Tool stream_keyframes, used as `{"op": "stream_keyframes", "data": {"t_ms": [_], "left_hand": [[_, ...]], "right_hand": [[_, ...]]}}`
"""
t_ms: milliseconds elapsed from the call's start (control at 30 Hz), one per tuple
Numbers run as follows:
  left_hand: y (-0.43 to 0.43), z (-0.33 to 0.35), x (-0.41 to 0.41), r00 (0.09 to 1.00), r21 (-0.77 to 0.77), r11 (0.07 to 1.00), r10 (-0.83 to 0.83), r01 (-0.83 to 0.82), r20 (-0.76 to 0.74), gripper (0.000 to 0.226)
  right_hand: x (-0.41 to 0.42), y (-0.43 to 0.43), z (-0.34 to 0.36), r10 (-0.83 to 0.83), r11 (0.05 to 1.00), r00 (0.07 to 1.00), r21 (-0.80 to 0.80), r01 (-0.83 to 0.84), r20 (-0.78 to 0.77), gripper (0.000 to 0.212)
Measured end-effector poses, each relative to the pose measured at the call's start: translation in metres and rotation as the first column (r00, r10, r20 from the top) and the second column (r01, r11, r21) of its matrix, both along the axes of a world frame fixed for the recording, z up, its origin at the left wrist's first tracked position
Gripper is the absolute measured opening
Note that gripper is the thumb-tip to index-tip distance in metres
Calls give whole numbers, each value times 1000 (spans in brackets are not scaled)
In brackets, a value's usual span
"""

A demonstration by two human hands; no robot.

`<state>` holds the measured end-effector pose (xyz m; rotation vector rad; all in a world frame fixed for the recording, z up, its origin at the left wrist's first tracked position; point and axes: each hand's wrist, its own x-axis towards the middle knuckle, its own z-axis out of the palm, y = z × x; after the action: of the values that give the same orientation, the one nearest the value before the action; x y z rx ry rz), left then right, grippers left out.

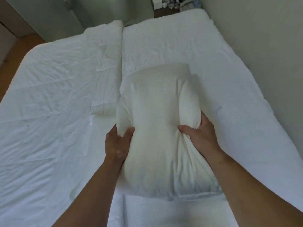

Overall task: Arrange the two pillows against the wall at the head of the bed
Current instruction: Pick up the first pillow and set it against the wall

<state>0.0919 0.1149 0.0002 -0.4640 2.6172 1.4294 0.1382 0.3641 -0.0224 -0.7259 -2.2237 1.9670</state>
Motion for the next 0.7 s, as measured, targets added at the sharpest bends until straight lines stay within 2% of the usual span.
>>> {"op": "stream_keyframes", "data": {"t_ms": [167,267,533,700], "left_hand": [[20,7,45,1000,230,973,6,-11,25,20],[39,12,63,999,339,940,-48,38,21,25],[117,24,108,971,480,850,-238,218,-20,44],[174,21,145,929,501,802,-370,326,-13,48]], "right_hand": [[41,23,48,-10,992,999,128,16,-47,69],[69,38,74,-41,975,997,215,54,-64,72],[150,97,139,-167,921,982,342,187,-88,70],[204,145,164,-201,881,978,425,208,-61,72]]}}
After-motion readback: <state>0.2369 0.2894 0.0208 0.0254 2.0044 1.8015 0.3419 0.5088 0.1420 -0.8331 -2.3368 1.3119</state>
